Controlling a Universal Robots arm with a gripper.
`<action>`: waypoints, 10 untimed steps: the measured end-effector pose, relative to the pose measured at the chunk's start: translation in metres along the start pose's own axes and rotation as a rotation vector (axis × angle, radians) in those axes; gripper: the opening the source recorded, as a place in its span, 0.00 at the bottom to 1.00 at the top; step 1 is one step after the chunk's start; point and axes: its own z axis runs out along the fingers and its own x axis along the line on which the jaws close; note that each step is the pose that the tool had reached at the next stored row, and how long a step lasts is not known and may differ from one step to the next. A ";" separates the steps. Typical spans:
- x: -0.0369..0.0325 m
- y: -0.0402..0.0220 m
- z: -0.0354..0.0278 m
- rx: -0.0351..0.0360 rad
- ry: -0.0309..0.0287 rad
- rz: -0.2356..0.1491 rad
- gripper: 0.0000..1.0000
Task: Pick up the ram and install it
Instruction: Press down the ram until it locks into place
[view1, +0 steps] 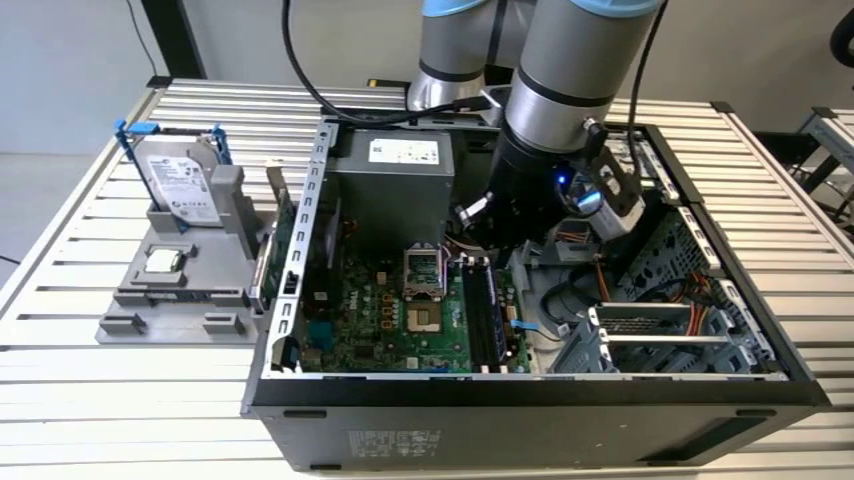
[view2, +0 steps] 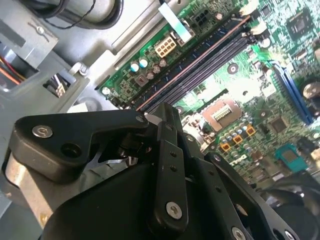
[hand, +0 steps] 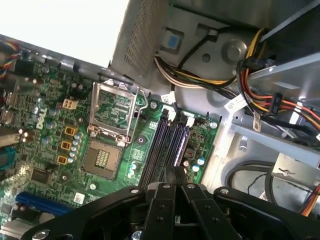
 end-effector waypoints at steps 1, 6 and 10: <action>-0.0002 0.0000 0.0000 -0.0032 -0.0011 -0.009 0.00; -0.0016 -0.0005 -0.0001 -0.0352 -0.0114 -0.047 0.00; -0.0020 -0.0006 -0.0001 -0.0502 -0.0159 -0.085 0.00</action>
